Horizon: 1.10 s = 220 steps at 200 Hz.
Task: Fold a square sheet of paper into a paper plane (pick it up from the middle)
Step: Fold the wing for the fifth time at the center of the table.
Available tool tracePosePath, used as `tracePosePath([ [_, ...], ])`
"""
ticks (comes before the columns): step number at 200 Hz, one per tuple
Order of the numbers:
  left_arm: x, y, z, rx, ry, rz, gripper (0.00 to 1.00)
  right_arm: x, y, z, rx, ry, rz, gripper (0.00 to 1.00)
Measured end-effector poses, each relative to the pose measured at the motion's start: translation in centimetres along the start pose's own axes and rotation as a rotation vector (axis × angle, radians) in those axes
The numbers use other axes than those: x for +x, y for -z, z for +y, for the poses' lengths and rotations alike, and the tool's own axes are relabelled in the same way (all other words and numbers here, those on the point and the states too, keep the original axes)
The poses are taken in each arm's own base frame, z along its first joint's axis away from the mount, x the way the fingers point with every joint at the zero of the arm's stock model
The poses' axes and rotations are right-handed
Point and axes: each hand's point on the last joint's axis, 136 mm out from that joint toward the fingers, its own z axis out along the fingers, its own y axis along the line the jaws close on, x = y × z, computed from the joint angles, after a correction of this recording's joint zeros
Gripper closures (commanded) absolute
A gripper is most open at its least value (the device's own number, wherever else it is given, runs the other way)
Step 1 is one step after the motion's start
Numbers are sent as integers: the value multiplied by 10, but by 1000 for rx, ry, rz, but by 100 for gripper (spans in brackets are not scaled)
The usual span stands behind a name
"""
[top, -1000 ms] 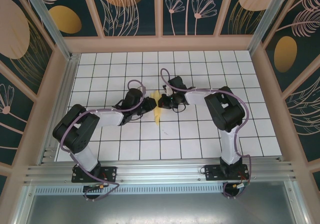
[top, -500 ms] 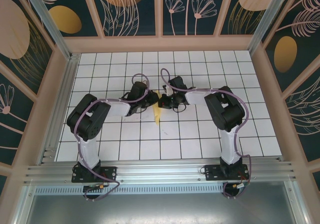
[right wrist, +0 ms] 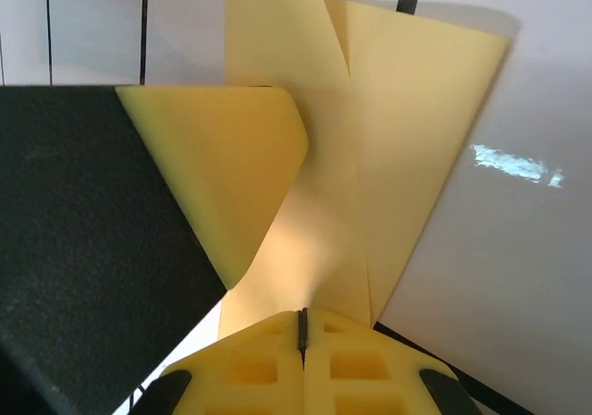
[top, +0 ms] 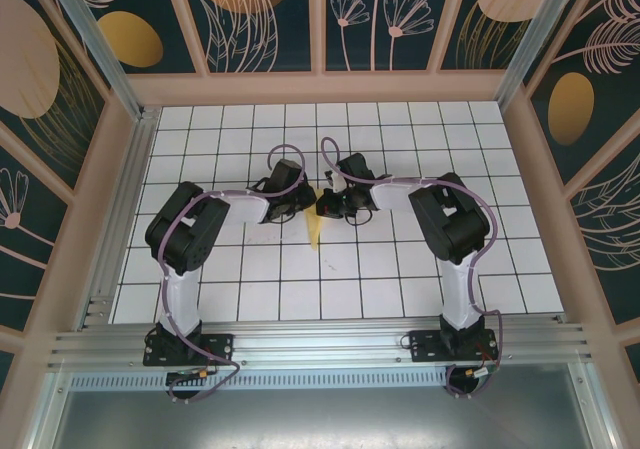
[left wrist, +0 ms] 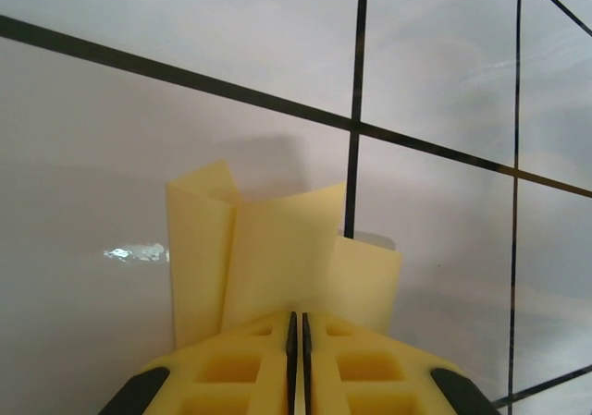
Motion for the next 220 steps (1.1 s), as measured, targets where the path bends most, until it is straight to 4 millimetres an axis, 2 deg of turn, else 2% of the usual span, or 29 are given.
tracePosePath([
  [111, -11, -7, -1, -4, 43, 13, 82, 0, -2, -2, -6, 12, -20, 100],
  [143, -28, -11, 1, -5, 57, -8, 78, 0, -2, -2, -7, 27, -20, 100],
  [191, -64, -20, 7, -31, 58, -69, 77, 0, -2, -2, -8, 31, -21, 100],
  [220, -69, -19, 13, -36, 43, -71, 77, 0, -2, -2, -8, 31, -21, 100],
])
